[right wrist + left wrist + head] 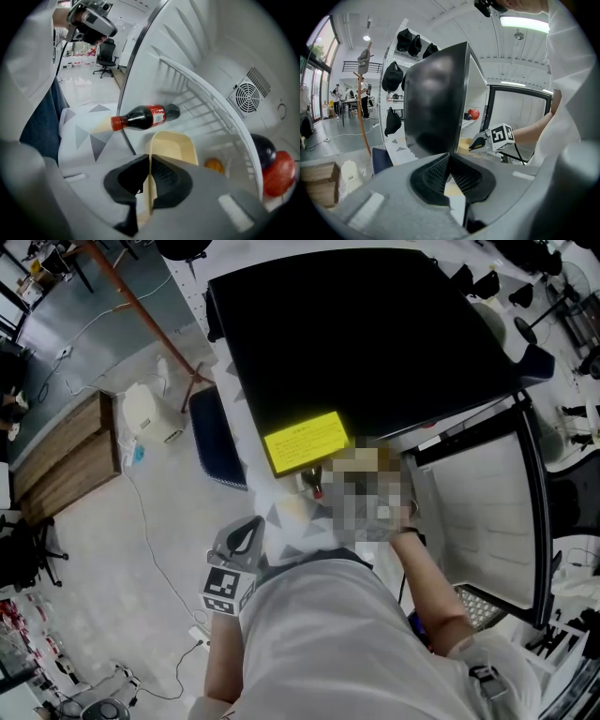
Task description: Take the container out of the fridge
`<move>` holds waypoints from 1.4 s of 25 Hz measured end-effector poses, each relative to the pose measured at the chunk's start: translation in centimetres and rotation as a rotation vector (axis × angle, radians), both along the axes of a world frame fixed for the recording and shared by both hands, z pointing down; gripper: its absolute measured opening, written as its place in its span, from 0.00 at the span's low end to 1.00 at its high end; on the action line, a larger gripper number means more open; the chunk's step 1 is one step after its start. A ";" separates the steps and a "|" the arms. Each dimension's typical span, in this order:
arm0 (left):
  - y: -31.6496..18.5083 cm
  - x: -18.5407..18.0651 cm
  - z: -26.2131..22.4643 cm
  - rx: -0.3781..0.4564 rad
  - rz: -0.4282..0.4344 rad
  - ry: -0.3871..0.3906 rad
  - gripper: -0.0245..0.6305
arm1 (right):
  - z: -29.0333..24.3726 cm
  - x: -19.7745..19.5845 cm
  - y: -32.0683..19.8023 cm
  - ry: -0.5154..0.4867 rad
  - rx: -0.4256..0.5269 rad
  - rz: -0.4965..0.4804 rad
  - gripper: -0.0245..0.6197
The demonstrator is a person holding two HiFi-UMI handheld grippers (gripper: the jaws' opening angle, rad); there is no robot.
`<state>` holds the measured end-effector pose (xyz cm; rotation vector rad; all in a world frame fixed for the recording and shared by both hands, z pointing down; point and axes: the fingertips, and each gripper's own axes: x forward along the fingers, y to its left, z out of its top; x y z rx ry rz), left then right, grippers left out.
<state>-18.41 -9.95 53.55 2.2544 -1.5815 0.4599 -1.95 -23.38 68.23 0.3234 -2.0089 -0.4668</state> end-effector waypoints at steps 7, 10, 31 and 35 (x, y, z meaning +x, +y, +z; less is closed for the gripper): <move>-0.4 1.2 0.0 0.015 0.037 0.018 0.05 | -2.3 0.6 2.0 -0.076 -0.034 0.049 0.07; -0.6 1.6 -0.1 0.022 0.057 0.027 0.05 | -3.6 1.0 2.7 -0.130 -0.043 0.083 0.07; -2.7 7.0 -3.7 0.151 0.250 0.112 0.05 | -17.0 5.0 8.2 -0.700 -0.115 0.361 0.07; -2.6 8.0 -4.6 0.182 0.273 0.137 0.05 | -18.7 5.6 9.5 -0.815 -0.147 0.384 0.07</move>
